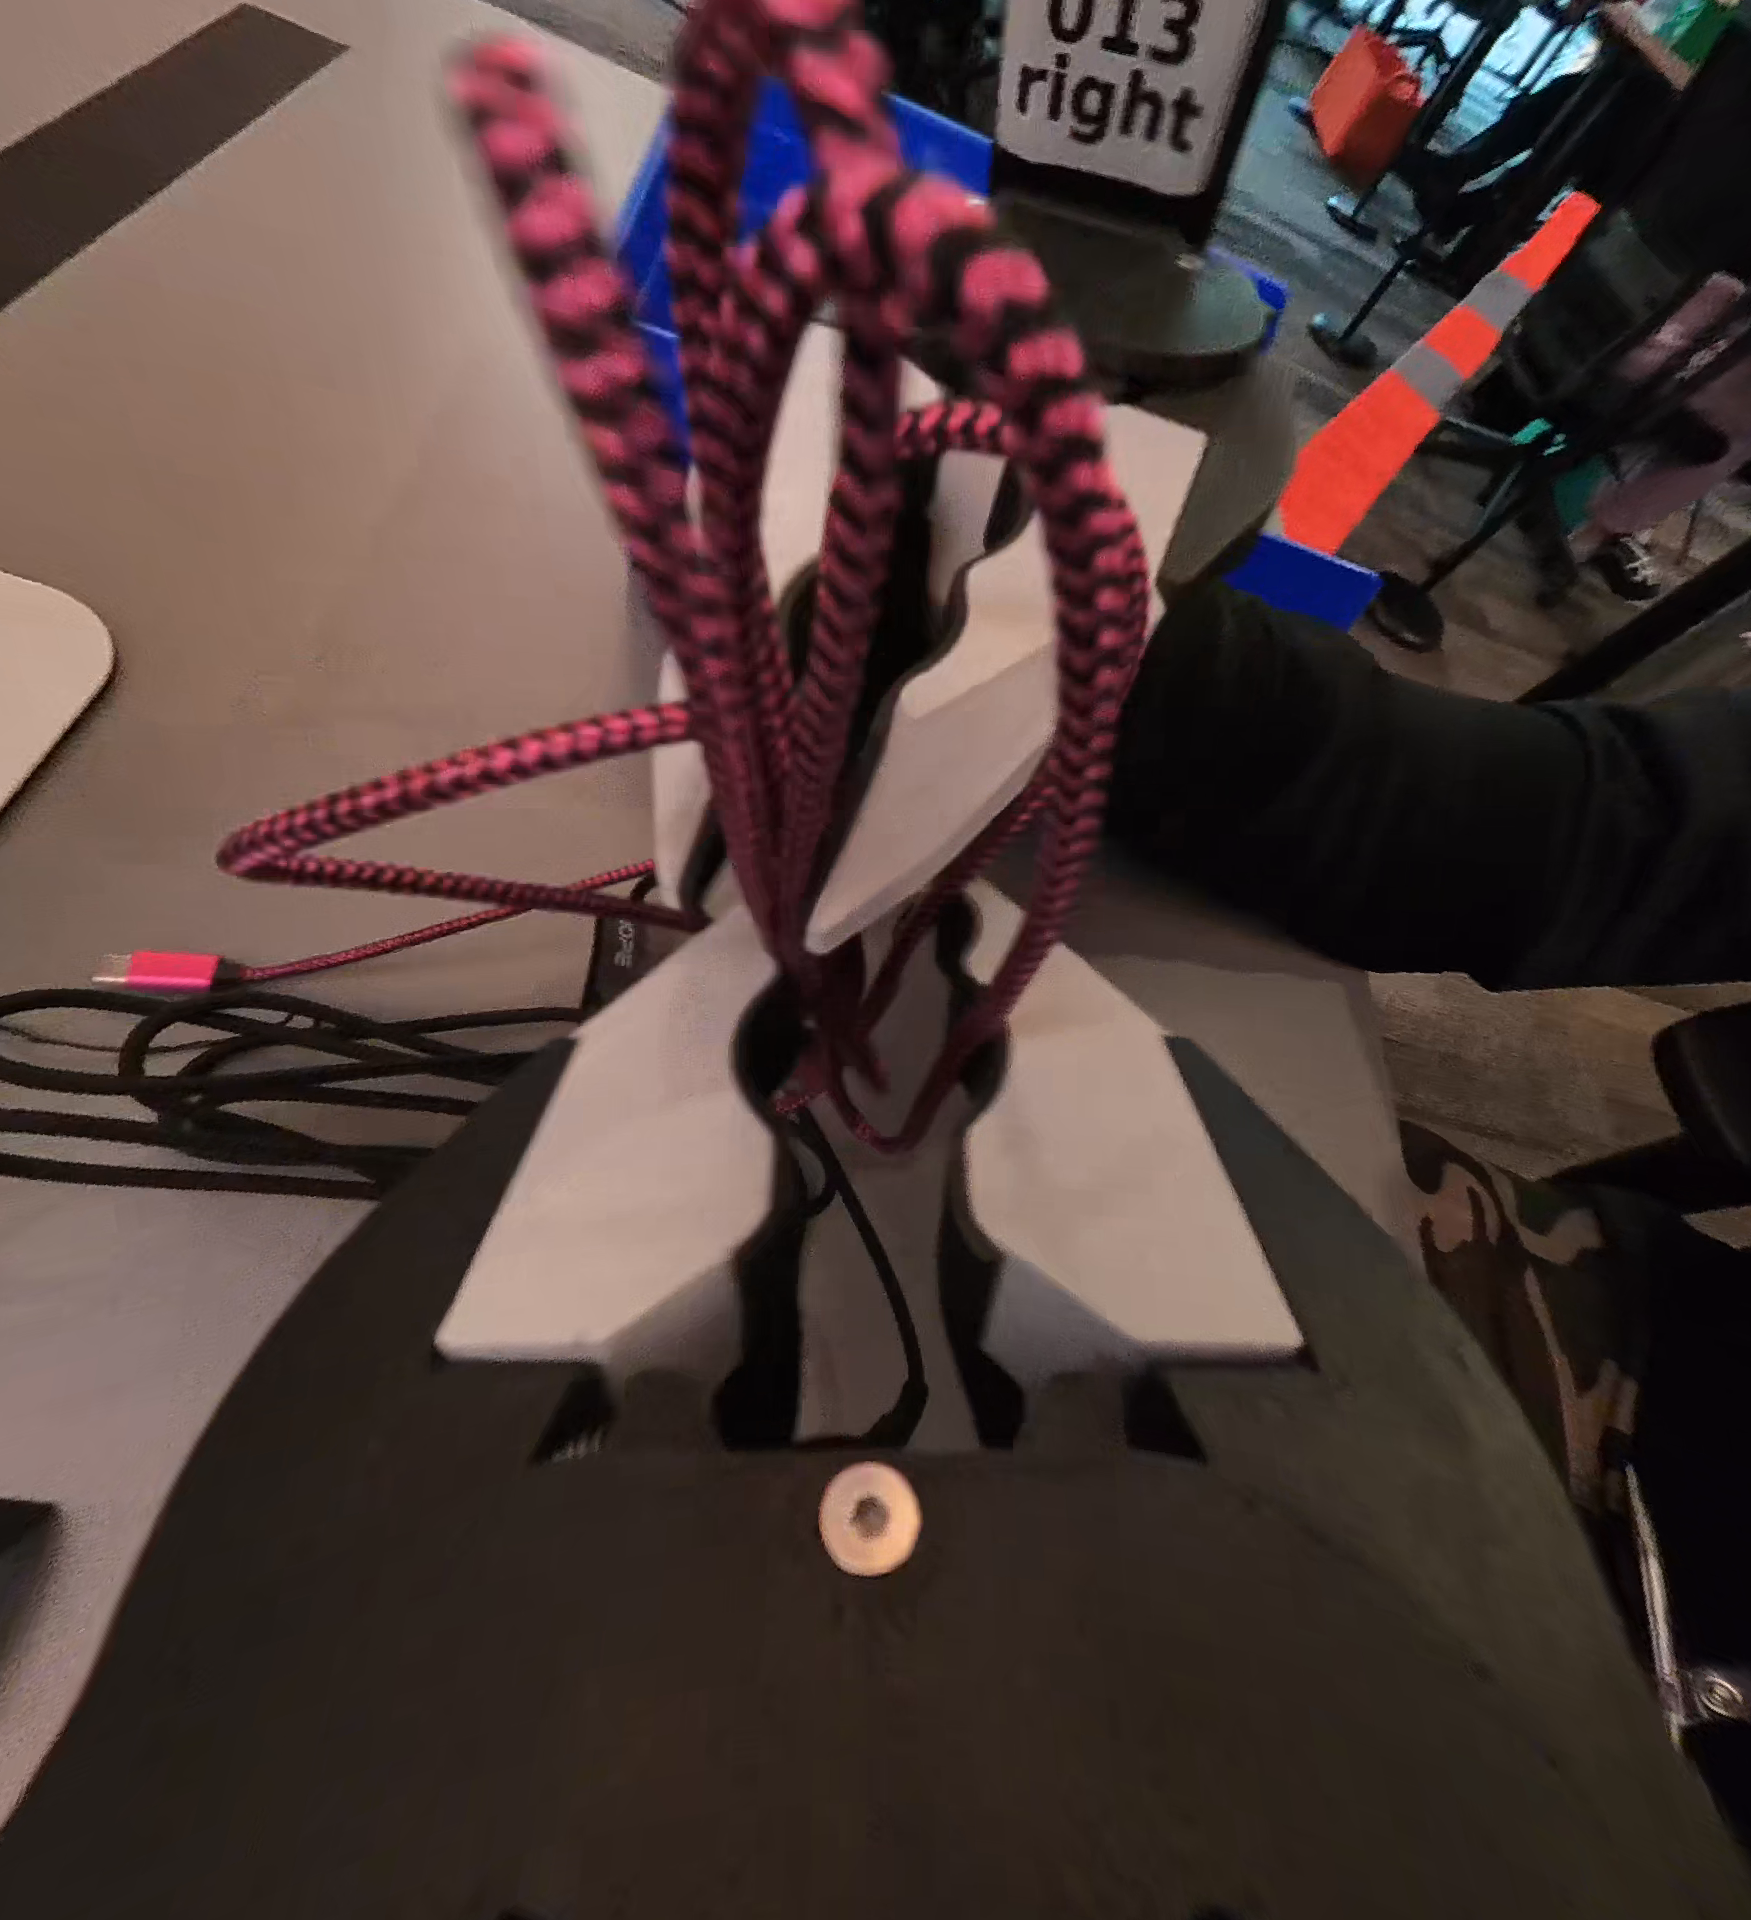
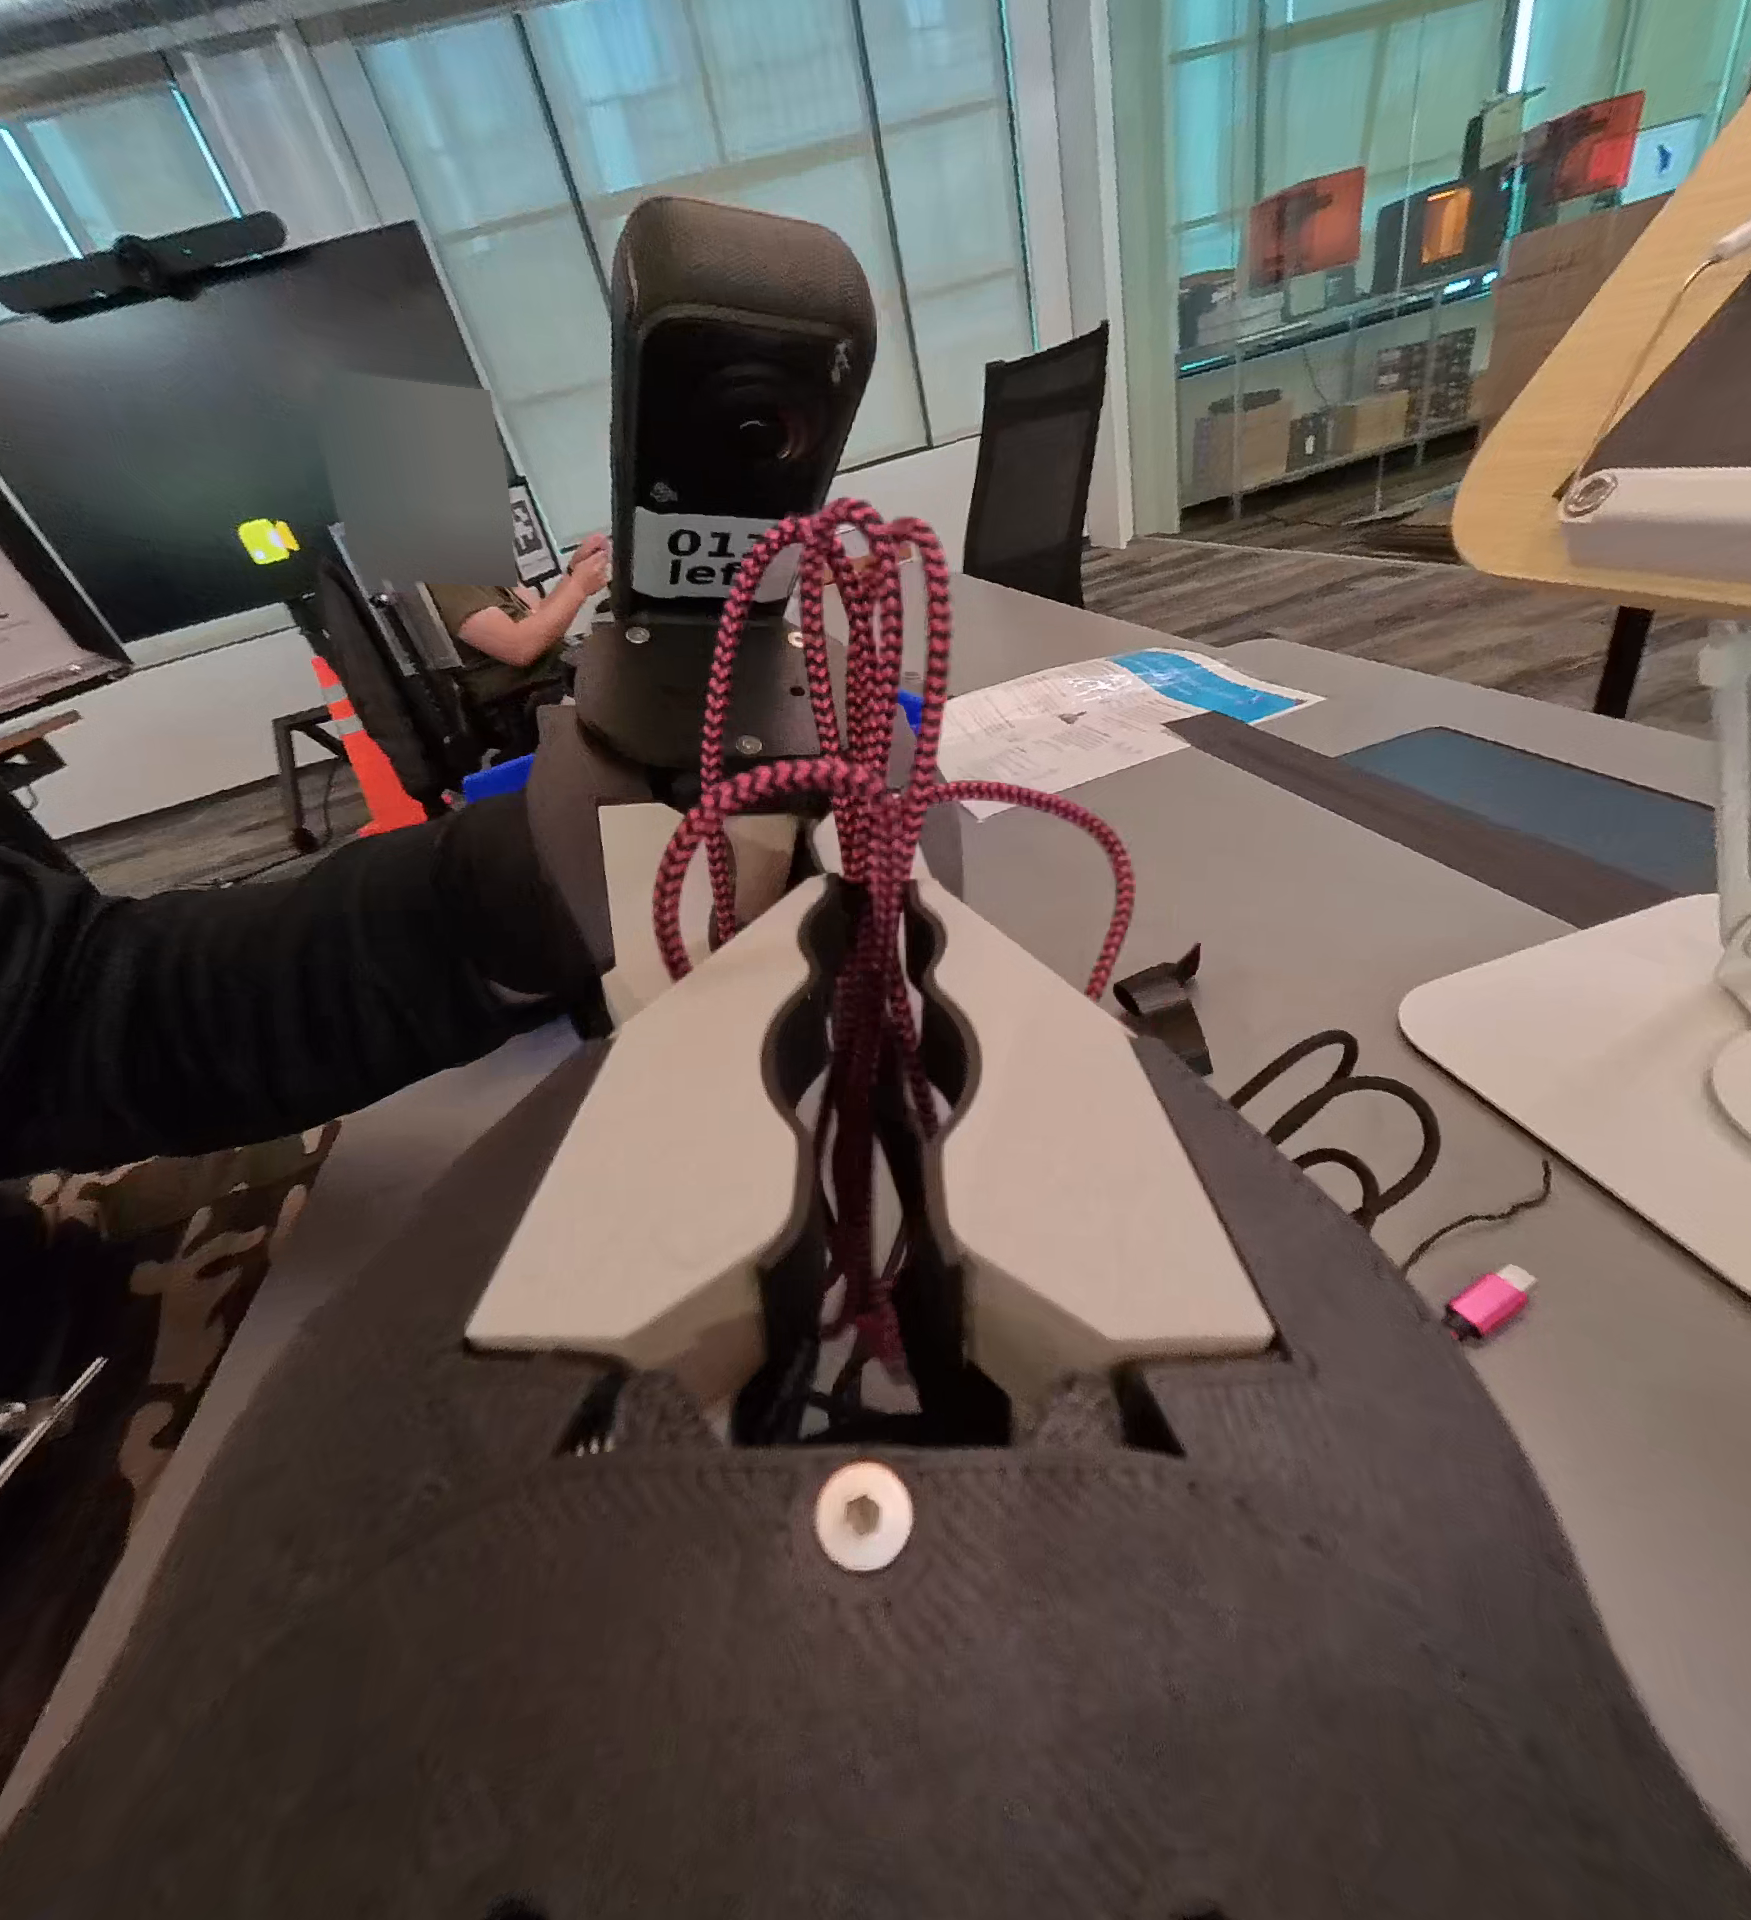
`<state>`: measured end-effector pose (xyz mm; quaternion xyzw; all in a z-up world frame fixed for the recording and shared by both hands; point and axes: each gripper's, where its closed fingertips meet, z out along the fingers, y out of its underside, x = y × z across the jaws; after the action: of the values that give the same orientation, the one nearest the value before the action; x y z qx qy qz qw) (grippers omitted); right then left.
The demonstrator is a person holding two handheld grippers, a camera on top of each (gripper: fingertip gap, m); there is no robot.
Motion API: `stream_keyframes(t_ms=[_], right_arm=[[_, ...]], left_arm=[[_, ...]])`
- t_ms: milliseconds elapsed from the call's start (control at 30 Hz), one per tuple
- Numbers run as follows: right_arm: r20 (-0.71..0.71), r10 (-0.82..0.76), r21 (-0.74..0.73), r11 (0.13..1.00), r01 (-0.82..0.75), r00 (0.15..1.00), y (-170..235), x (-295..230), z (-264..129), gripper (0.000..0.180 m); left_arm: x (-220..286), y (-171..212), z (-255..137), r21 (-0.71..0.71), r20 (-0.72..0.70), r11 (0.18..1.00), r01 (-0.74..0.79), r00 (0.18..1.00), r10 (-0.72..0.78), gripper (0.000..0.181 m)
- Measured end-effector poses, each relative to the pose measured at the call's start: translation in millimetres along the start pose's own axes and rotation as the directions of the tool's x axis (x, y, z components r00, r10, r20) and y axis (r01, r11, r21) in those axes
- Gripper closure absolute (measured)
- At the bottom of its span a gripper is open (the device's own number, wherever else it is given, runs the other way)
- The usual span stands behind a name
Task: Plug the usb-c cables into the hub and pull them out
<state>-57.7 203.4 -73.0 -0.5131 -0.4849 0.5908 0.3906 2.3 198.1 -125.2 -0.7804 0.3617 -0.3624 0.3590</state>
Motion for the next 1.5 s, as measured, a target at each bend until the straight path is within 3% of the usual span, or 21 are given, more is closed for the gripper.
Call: stream_keyframes(t_ms=[67, 167, 367, 733, 800, 933, 1100, 1167, 1300, 1400, 1500], right_arm=[[-0.003, 0.025, 0.003, 1.000, -0.025, 1.000, -3, 3, -5, 0.168], [-0.020, 0.027, 0.026, 0.999, -0.027, 0.999, -12, 8, -16, 0.153], [-0.076, 0.066, 0.116, 0.992, -0.057, 0.995, -27, 24, -36, 0.146], [-0.092, 0.050, 0.045, 0.998, -0.046, 0.994, -12, 27, -27, 0.139], [-0.126, 0.094, 0.069, 0.994, -0.086, 0.988, -12, 37, -31, 0.143], [-0.143, 0.317, 0.055, 0.948, -0.313, 0.938, 9, 61, -36, 0.138], [-0.197, 0.406, -0.137, 0.890, -0.435, 0.893, 55, 65, -22, 0.137], [-0.231, 0.369, -0.089, 0.914, -0.397, 0.901, 47, 70, -24, 0.149], [-0.261, 0.415, -0.008, 0.902, -0.432, 0.872, 37, 83, -44, 0.151], [-0.273, 0.415, 0.003, 0.902, -0.431, 0.868, 37, 88, -48, 0.154], [-0.282, 0.380, -0.042, 0.912, -0.407, 0.881, 40, 84, -44, 0.154]], left_arm=[[-12, -1, -6, 0.017, 0.072, 1.000, -0.008, 0.997, 0.007, 0.176], [-21, -5, -24, 0.080, 0.081, 0.996, 0.043, 0.995, -0.050, 0.177], [-16, -34, -70, 0.308, -0.016, 0.947, 0.088, 0.996, -0.087, 0.177], [9, -54, -110, 0.434, -0.119, 0.897, 0.087, 0.992, -0.039, 0.177], [14, -57, -116, 0.453, -0.125, 0.889, 0.071, 0.992, -0.015, 0.177], [22, -62, -122, 0.460, -0.061, 0.888, -0.006, 0.997, 0.038, 0.177], [47, -66, -106, 0.391, 0.074, 0.907, -0.155, 0.988, 0.137, 0.177], [55, -60, -89, 0.316, 0.174, 0.928, -0.197, 0.974, 0.147, 0.177], [81, -30, -47, 0.148, 0.287, 0.951, -0.270, 0.932, 0.220, 0.177], [79, 12, -13, -0.107, 0.430, 0.933, -0.344, 0.830, 0.355, 0.178], [82, 47, 14, -0.325, 0.421, 0.857, -0.399, 0.751, 0.509, 0.177]])
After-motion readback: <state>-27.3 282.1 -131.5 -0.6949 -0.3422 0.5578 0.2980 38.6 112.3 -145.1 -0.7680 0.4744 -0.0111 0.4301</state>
